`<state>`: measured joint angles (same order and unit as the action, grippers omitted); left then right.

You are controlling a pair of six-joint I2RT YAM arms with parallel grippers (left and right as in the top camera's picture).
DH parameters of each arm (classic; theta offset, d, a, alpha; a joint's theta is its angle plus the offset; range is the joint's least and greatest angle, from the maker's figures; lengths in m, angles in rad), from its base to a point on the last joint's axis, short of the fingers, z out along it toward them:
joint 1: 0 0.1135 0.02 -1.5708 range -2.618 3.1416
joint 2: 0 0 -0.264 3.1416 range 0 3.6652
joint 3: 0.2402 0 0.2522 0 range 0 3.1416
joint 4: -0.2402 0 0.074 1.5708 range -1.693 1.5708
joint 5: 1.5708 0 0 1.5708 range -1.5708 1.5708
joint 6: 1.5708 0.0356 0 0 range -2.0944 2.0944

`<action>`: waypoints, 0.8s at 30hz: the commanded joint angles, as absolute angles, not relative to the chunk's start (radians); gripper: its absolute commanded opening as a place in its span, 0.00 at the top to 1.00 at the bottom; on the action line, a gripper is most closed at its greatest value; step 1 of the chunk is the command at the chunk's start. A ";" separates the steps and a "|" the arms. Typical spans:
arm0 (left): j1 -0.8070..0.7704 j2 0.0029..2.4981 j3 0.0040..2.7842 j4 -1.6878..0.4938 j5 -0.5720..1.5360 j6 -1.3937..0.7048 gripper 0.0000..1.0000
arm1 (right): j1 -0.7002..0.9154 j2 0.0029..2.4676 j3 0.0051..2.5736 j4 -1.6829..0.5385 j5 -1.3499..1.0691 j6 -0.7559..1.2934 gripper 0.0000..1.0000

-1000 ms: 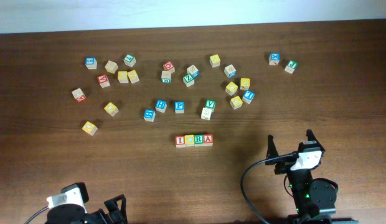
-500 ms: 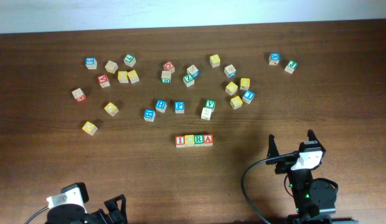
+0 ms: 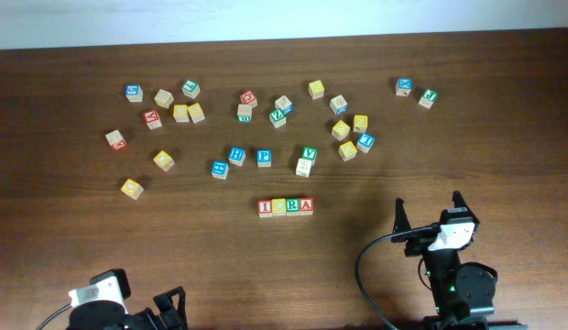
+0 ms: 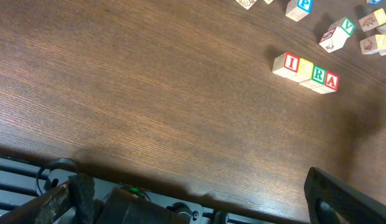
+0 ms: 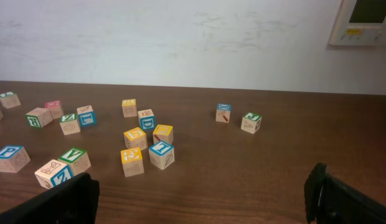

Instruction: Spell out ICRA

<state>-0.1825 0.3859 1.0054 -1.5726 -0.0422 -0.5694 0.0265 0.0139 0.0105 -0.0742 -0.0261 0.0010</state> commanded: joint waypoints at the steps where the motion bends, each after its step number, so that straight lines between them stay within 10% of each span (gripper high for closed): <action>1: -0.180 0.382 1.009 -1.574 -0.057 -0.579 0.01 | 0.019 0.004 0.006 -0.080 -0.017 0.008 0.02; 18: -0.180 0.375 1.122 -1.677 -0.026 -0.579 0.01 | 0.019 0.004 0.006 -0.080 -0.017 0.007 0.02; 24: -0.129 0.375 1.144 -1.161 -0.101 -0.393 0.01 | 0.019 0.004 0.006 -0.080 -0.018 0.008 0.02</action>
